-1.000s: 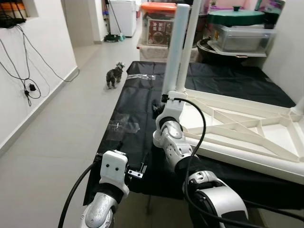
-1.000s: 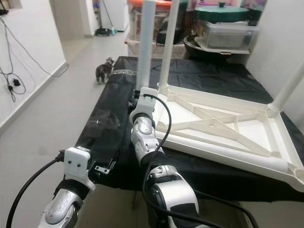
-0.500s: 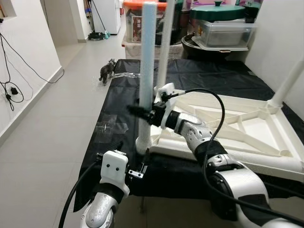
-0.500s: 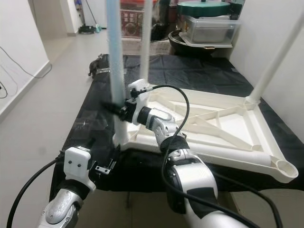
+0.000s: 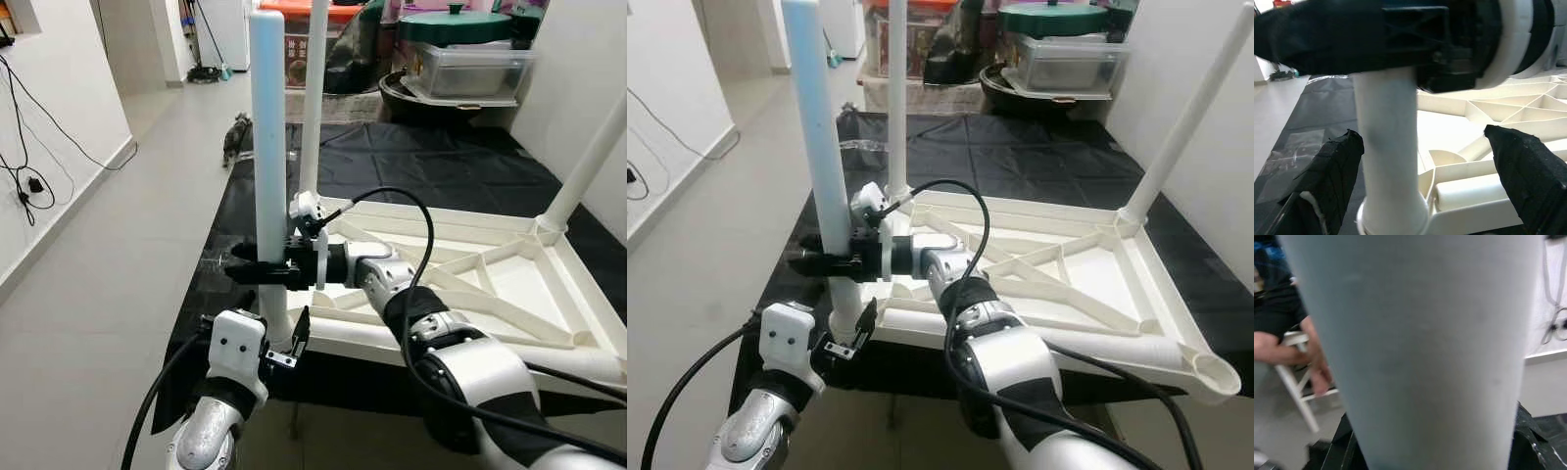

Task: Building children table

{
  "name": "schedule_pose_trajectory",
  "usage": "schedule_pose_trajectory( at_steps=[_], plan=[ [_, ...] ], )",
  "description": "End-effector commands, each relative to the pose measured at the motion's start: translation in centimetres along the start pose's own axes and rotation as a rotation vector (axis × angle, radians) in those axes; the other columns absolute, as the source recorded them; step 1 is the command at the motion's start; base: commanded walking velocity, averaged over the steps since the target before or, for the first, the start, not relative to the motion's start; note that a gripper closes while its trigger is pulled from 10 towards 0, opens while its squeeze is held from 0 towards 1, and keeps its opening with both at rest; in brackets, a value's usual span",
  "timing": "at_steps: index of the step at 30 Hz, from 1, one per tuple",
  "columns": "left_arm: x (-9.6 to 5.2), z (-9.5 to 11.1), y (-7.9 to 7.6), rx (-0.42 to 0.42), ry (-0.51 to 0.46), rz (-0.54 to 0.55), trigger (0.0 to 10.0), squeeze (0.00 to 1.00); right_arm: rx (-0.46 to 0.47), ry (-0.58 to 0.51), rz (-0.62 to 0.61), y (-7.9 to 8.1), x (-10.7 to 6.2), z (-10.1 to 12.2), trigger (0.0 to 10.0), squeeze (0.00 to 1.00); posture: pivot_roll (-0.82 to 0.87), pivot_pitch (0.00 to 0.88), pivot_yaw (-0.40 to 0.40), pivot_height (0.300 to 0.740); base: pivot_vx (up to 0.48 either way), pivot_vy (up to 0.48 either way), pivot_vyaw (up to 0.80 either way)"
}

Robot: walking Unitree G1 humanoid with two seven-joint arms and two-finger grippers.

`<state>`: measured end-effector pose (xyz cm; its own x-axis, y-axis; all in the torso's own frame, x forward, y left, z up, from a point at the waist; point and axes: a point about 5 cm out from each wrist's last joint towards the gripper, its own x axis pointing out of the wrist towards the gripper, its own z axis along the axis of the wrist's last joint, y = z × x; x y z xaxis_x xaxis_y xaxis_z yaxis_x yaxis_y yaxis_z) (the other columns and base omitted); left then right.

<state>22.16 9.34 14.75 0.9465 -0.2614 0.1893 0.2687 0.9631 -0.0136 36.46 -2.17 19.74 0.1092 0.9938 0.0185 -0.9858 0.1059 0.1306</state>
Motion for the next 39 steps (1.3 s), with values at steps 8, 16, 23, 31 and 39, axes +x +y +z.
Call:
schedule_pose_trajectory(
  at_steps=[8,16,23,31,39],
  plan=[
    [-0.1,-0.1,0.1,0.008,0.004,0.0,10.0,0.0,0.033,-0.155,-0.679,-3.4,-2.0,0.6,0.0,0.0,-0.01,0.0,-0.04,0.74,0.0,0.0,0.0],
    [-0.1,-0.2,-0.1,0.008,0.009,-0.012,10.0,0.0,0.09,-0.177,-1.556,-5.2,-7.6,-1.2,0.0,0.0,-0.02,0.0,-0.03,0.74,0.0,0.0,0.0],
    [-0.1,-0.2,0.1,0.013,0.009,-0.006,10.0,0.0,0.174,-0.215,-1.566,-4.3,-5.2,-2.1,0.0,0.0,0.0,0.0,-0.03,0.74,0.0,0.0,0.0],
    [0.0,-0.2,0.2,0.014,0.008,-0.006,10.0,0.0,0.146,-0.314,-1.23,-3.4,-1.4,-0.2,10.0,1.0,0.01,0.0,-0.041,0.74,0.0,0.0,0.0],
    [0.1,-0.1,0.2,0.012,0.006,-0.005,10.0,0.0,0.165,-0.27,-0.764,-2.8,0.0,0.6,10.0,0.0,0.01,0.0,-0.042,0.74,0.0,0.0,0.0]
  ],
)
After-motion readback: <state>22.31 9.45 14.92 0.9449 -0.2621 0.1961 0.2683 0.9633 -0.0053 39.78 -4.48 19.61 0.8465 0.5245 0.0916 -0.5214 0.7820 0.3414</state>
